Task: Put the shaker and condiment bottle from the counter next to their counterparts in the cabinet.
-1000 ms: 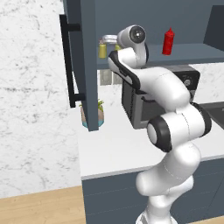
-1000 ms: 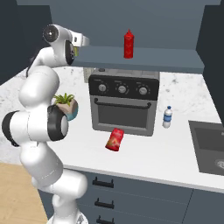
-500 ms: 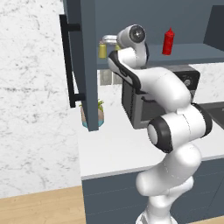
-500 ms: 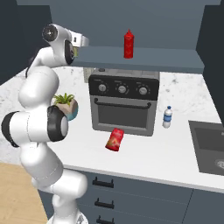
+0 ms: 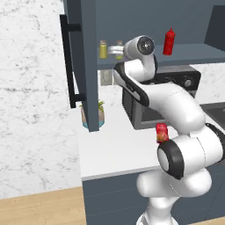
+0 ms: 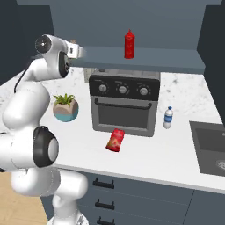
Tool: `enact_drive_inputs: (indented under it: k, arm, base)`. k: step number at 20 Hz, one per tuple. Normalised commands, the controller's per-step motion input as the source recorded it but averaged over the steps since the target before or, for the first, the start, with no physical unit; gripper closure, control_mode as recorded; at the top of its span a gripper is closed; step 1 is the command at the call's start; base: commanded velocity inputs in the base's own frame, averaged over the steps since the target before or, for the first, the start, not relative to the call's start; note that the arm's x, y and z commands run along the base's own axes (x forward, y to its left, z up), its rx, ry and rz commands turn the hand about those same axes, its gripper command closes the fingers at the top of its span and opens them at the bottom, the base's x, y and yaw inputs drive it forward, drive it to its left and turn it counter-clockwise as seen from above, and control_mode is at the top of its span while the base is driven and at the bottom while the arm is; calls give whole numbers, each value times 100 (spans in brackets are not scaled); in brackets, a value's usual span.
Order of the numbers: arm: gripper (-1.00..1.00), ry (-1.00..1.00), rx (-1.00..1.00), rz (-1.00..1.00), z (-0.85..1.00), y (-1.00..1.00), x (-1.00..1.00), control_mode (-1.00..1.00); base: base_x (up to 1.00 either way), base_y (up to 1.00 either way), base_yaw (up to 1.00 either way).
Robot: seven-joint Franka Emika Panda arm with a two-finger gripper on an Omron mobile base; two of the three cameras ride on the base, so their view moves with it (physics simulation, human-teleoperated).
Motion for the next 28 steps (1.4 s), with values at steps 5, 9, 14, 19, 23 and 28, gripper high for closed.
enact_drive_inputs:
  k: [5,9,14,19,23,28]
  arm:
    - [-100,0,0,3,-42,-61,-88,-100]
    - [-100,-3,0,6,-38,-69,-100,-100]
    - [-100,-3,0,3,-29,-59,-87,-100]
    - [-100,-3,0,-9,-10,-12,-41,-100]
    - [-100,-1,0,-25,-11,-18,-16,-100]
    - [-100,2,0,-29,-8,-39,-12,-100]
  base:
    - [0,0,0]
    - [0,0,0]
    - [0,0,0]
    - [0,0,0]
    - [0,0,0]
    - [0,0,0]
